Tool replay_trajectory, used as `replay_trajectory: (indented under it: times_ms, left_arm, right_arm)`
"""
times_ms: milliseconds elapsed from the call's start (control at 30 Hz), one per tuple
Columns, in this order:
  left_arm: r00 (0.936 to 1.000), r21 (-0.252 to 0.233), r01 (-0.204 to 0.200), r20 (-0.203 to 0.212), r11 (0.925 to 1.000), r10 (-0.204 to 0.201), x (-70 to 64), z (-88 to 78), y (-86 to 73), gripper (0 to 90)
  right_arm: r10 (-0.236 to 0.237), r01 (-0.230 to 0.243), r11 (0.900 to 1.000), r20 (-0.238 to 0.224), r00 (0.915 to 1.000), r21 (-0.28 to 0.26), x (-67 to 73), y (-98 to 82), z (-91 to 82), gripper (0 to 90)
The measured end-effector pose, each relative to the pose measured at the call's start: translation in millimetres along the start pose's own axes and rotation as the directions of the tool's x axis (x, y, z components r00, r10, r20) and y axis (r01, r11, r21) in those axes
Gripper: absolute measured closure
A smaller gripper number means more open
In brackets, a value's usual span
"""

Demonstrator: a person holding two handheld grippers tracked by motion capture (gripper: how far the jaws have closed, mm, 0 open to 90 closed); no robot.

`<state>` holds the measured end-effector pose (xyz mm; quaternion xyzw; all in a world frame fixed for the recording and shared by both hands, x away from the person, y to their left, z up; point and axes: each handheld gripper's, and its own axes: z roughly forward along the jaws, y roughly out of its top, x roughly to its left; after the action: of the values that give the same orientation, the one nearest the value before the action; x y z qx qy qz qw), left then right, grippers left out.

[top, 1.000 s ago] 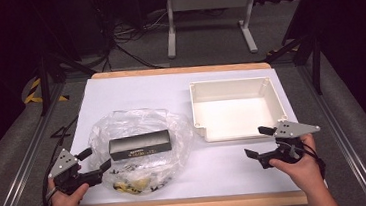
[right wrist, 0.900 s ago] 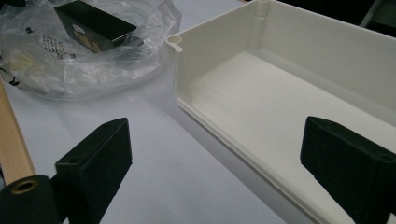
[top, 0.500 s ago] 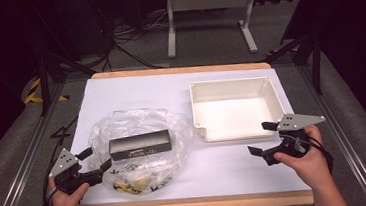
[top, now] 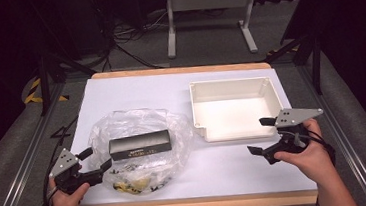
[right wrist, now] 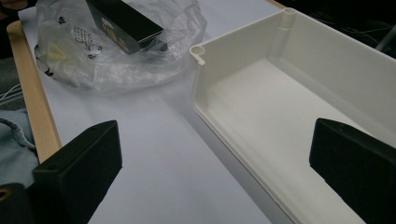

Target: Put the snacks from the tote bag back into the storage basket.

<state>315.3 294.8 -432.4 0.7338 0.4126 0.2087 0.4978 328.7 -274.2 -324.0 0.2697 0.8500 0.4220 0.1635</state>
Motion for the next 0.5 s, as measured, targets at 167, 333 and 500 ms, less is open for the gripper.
replay_trajectory:
  times_ms: [167,333,500]
  left_arm:
    - [1.0000,-0.003,-0.001,-0.002,1.0000,0.001,-0.4,-0.7,0.0,18.1]
    - [1.0000,-0.004,-0.002,0.000,1.0000,0.002,-0.6,-0.9,-0.1,18.1]
    - [1.0000,-0.005,-0.009,0.002,0.9999,0.009,-0.6,-0.3,0.4,18.1]
  right_arm:
    - [-0.049,0.049,0.999,-0.010,0.9988,-0.007,2.0,15.0,3.1,4.7]
    - [-0.086,0.085,0.996,-0.030,0.9959,-0.007,4.1,31.7,8.7,6.0]
    - [-0.124,0.124,0.992,-0.087,0.9884,-0.012,7.5,50.5,18.0,7.4]
